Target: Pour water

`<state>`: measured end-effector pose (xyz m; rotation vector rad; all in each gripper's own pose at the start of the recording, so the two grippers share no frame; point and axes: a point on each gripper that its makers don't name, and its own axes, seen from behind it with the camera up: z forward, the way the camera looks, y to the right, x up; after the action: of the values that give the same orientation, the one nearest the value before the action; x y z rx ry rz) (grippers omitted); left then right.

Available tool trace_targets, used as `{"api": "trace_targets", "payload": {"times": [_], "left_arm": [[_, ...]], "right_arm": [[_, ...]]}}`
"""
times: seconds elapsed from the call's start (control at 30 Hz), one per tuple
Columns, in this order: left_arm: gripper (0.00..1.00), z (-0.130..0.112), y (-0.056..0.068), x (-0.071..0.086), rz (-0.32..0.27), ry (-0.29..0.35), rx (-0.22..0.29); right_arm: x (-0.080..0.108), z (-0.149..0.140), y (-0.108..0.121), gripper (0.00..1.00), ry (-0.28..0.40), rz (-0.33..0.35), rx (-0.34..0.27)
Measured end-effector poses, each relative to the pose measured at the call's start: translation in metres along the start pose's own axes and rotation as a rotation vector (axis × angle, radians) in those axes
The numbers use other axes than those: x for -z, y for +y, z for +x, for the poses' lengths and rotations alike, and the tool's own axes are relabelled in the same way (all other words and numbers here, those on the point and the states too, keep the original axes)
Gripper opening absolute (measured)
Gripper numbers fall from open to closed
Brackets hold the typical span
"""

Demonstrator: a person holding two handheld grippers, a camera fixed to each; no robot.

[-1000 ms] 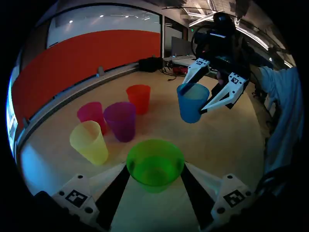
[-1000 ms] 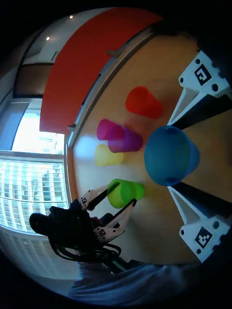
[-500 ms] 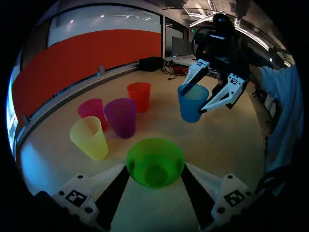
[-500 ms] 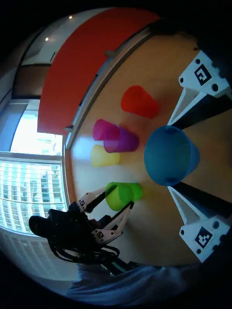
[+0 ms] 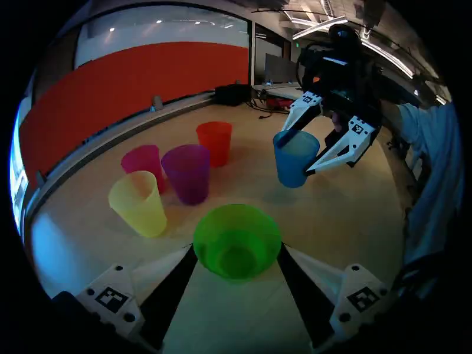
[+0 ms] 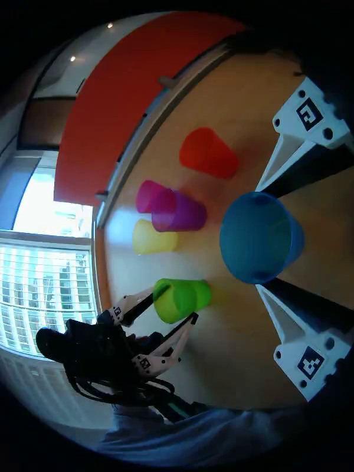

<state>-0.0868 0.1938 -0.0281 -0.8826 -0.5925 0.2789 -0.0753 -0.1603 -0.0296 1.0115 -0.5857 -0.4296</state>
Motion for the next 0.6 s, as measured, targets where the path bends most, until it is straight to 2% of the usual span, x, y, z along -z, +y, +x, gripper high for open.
{"api": "trace_targets", "payload": {"times": [0.3,0.6], "left_arm": [[0.96,-0.012,0.000,0.008,0.010,-0.005,0.027],[0.96,-0.013,0.001,0.017,0.016,0.017,0.056]], "right_arm": [[-0.007,-0.012,-0.006,0.91,-0.013,0.002,-0.004],[-0.005,-0.016,-0.006,0.92,-0.013,-0.005,-0.015]]}}
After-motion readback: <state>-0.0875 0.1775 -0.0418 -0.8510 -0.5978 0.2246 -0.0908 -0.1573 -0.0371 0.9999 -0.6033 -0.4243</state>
